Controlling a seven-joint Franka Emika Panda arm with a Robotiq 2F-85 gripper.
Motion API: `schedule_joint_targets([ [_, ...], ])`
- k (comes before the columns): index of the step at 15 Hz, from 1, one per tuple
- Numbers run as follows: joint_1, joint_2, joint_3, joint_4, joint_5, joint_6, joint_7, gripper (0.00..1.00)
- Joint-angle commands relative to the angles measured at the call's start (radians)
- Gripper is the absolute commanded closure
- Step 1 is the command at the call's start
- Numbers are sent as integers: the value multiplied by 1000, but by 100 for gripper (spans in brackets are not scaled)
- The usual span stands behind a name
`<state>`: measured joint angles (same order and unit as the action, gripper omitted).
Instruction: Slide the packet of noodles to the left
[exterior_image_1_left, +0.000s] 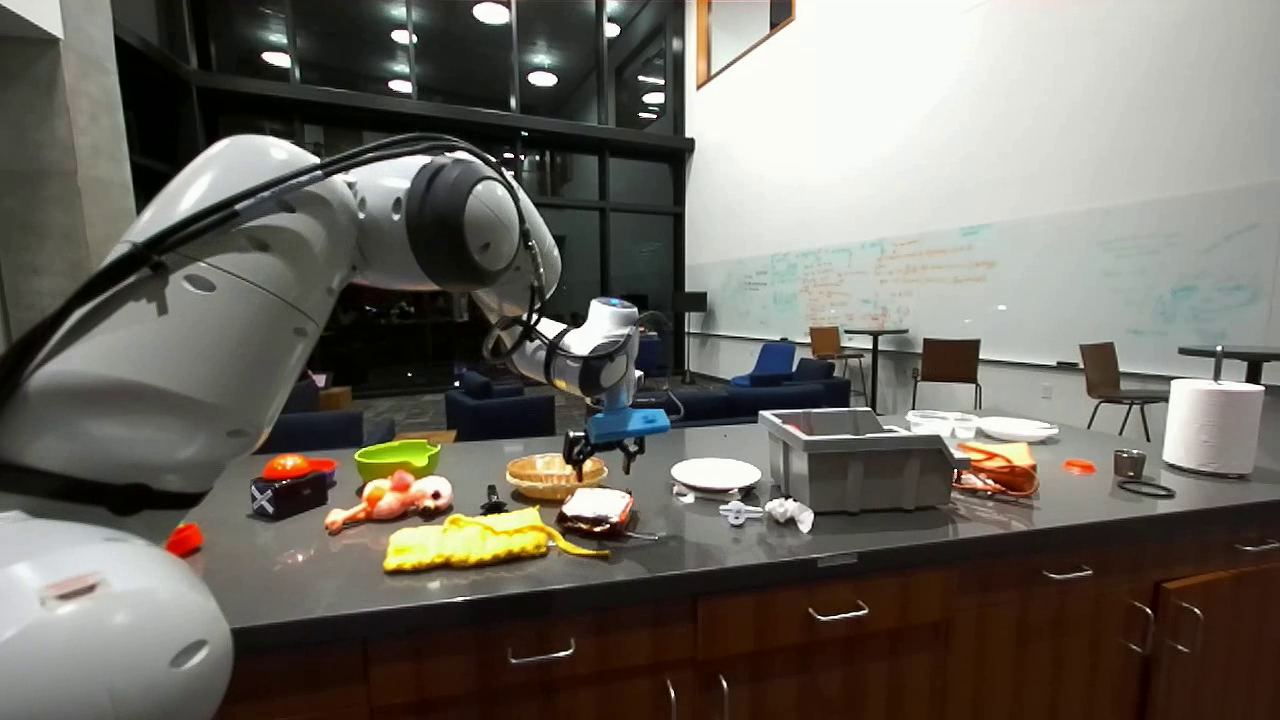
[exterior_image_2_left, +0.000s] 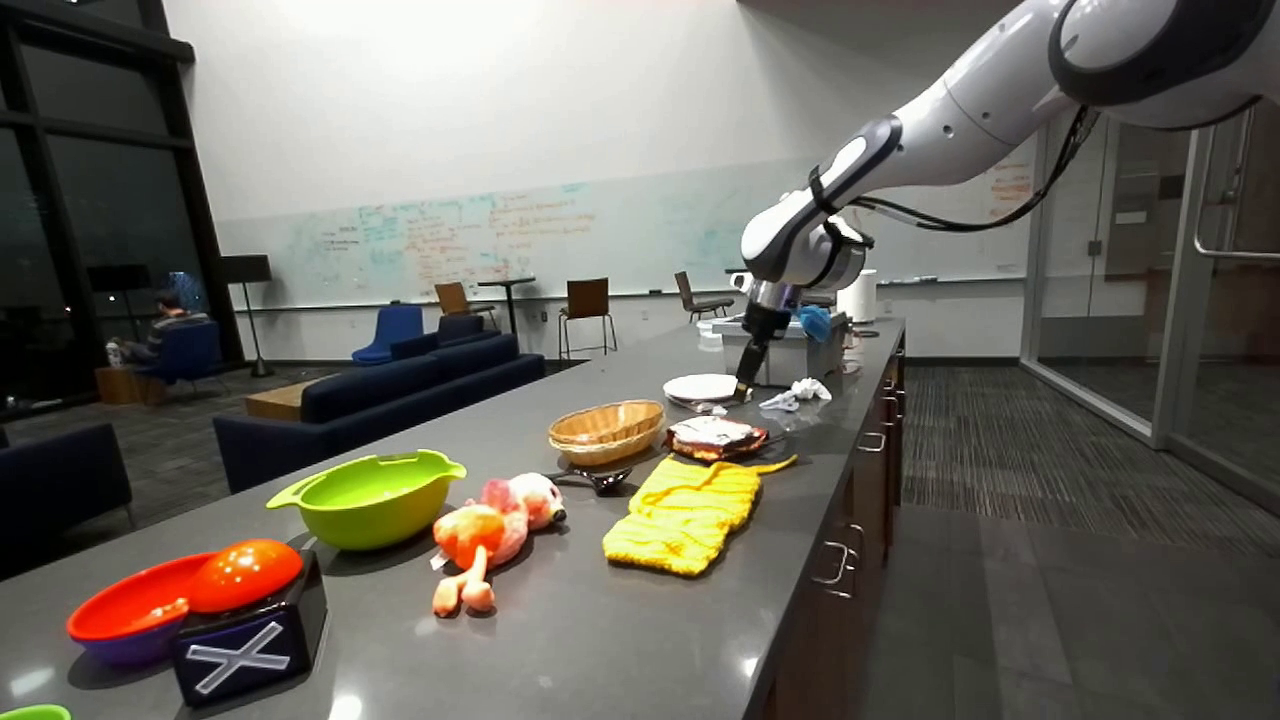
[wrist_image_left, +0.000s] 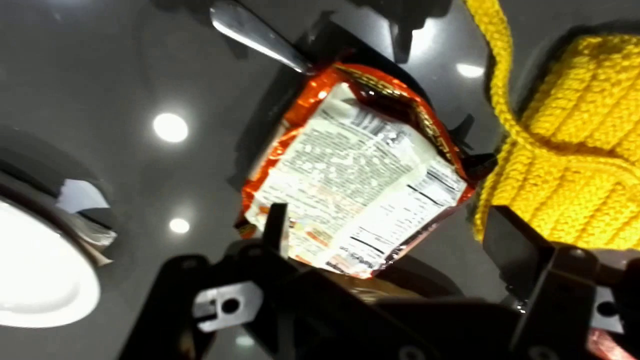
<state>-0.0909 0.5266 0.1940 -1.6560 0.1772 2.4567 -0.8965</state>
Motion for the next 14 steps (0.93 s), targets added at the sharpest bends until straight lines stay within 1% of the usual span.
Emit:
schedule_joint_targets([
  [1,-26,-7,-47,8,-10,18,49,0],
  [7,-37,1,-151,16,-92,-2,183,0],
  [11,-40,-23,-188,13,-163,-79,255,0],
  [14,-47,-47,-189,13,-193,-167,269,0],
])
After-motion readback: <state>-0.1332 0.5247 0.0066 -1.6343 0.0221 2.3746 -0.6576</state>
